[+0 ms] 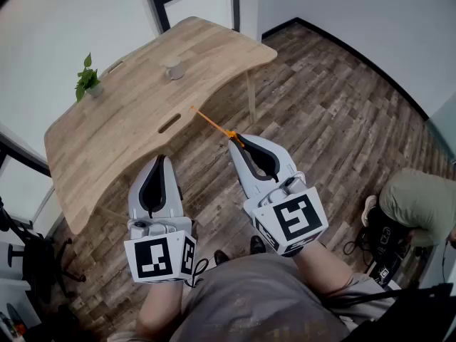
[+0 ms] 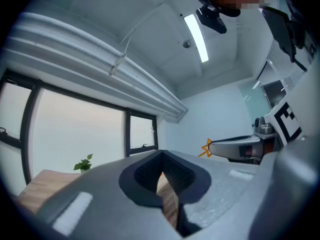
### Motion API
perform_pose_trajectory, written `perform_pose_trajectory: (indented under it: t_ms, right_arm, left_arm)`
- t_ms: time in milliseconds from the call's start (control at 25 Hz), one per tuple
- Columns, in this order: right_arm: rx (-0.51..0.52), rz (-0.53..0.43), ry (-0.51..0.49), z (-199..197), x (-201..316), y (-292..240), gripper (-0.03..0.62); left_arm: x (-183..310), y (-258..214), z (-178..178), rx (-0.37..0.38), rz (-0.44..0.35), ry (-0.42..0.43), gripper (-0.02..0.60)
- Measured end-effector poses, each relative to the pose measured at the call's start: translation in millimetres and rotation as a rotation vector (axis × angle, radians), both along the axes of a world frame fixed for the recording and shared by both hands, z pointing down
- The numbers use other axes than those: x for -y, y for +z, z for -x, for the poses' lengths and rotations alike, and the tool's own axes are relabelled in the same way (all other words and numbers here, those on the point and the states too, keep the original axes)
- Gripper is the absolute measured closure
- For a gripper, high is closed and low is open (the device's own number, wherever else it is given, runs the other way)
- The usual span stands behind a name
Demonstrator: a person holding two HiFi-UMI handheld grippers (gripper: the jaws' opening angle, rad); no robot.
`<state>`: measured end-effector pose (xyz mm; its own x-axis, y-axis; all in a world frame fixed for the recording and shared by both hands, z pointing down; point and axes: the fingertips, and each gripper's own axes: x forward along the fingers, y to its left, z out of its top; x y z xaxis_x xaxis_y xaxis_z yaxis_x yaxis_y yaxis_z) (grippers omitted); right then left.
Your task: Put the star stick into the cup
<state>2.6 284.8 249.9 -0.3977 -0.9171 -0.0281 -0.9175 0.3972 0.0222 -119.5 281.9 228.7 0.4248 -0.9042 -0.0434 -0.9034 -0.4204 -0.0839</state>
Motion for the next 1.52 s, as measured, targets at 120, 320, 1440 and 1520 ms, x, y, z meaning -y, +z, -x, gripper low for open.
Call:
perform_pose_trajectory:
  t_ms: [120,320,1440,1520]
  right_arm:
    - [0.002,-0.003,-0.005,-8,1,1,0.551]
    - [0.015,0.003,-0.013,-21,1,5,0.551]
    - [0.094,0.08,-0.077,-66,122,37,0.549]
    - [0.08,0.084,-0.083,-58,144,35,0.548]
  left_arm:
    - [2,1,-8,0.001,-0.004,0.0,0.581]
    - [4,10,-22,0.011,0.012,-0.001,0.581]
    - [115,50,-61,0.025,0.077,-0.043,0.581]
    - [140,47,-54,0.013,0.072,-0.041,0.581]
